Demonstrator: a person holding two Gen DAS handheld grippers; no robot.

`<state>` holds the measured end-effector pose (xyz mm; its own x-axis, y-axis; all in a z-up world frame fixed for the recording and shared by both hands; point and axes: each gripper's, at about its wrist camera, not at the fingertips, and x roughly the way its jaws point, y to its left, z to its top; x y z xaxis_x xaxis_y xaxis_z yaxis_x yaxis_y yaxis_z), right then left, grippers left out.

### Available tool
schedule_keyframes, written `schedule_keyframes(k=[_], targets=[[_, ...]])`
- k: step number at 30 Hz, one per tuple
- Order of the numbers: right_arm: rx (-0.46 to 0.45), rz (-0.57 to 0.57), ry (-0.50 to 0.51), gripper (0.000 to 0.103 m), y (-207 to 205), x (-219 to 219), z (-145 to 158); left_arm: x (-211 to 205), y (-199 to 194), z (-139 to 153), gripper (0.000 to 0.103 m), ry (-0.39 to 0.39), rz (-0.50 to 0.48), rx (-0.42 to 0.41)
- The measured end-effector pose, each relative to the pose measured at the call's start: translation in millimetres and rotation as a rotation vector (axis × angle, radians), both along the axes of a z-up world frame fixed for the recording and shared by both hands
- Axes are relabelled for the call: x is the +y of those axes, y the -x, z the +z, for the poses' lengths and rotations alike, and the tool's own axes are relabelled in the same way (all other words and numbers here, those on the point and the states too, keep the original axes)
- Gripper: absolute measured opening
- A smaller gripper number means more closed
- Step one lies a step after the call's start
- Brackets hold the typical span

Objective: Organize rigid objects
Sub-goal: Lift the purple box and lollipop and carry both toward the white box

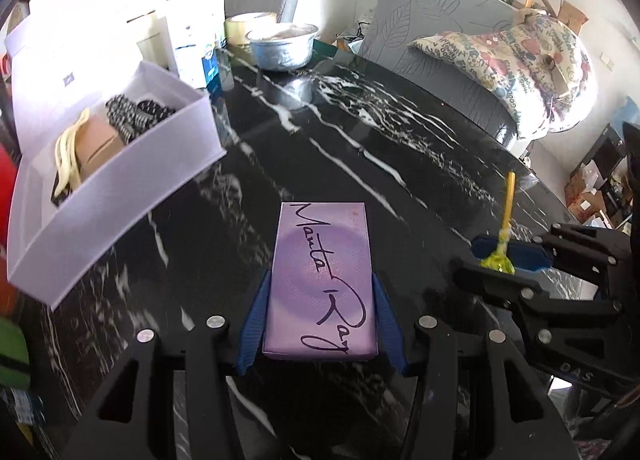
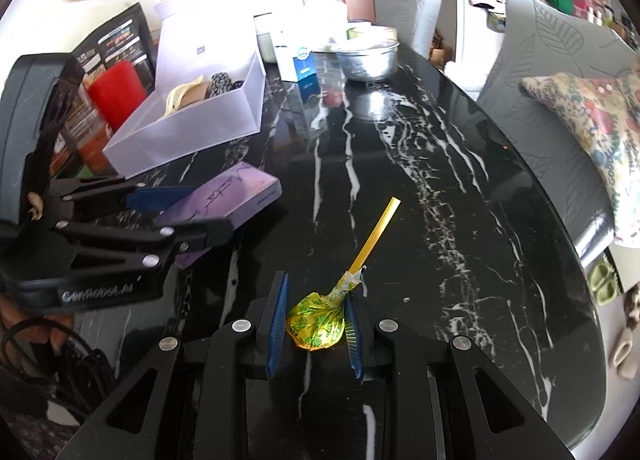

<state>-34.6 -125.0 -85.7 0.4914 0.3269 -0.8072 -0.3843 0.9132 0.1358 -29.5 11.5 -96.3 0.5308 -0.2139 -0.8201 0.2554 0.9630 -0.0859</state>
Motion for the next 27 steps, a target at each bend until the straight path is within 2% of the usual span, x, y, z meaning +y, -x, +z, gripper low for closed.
schedule_keyframes(k=[7,10,11,14,17,20,22,23,24,27], targets=[[0.002,0.021,0.023,0.026,0.2,9.3,-0.7,1.4,2.0,-4.0,0.05,-0.017,0.008,0.008],[0.011,0.025,0.027,0.027,-0.3,10.5,-1.9,1.7,-2.9,-8.9,0.05,-0.005,0.01,0.046],[0.019,0.027,0.033,0.028,-1.0,10.6,-3.0,2.0,-3.4,-9.2,0.05,-0.003,0.011,0.048],[0.018,0.021,0.052,0.039,-1.4,9.6,-3.3,0.7,-5.3,-9.7,0.05,-0.018,0.009,0.048],[0.027,0.016,0.052,0.039,-0.7,7.3,-4.2,-6.5,-5.9,-10.8,0.052,-0.07,-0.006,0.028],[0.026,0.011,0.044,0.039,0.0,5.4,-6.2,-5.8,-6.0,-11.2,0.052,-0.055,-0.004,0.015],[0.025,0.006,0.043,0.038,-0.6,5.1,-6.7,-4.9,-5.4,-11.2,0.052,-0.051,0.006,0.008],[0.022,0.002,0.045,0.028,-0.8,5.2,-6.8,-4.3,-5.0,-11.0,0.051,-0.052,0.015,0.008],[0.022,0.005,0.043,0.024,-0.7,5.4,-7.1,-3.7,-4.9,-10.7,0.05,-0.053,0.02,0.011],[0.018,0.005,0.041,0.024,-0.2,5.3,-7.1,-0.3,-3.2,-9.6,0.05,-0.045,0.037,0.019]])
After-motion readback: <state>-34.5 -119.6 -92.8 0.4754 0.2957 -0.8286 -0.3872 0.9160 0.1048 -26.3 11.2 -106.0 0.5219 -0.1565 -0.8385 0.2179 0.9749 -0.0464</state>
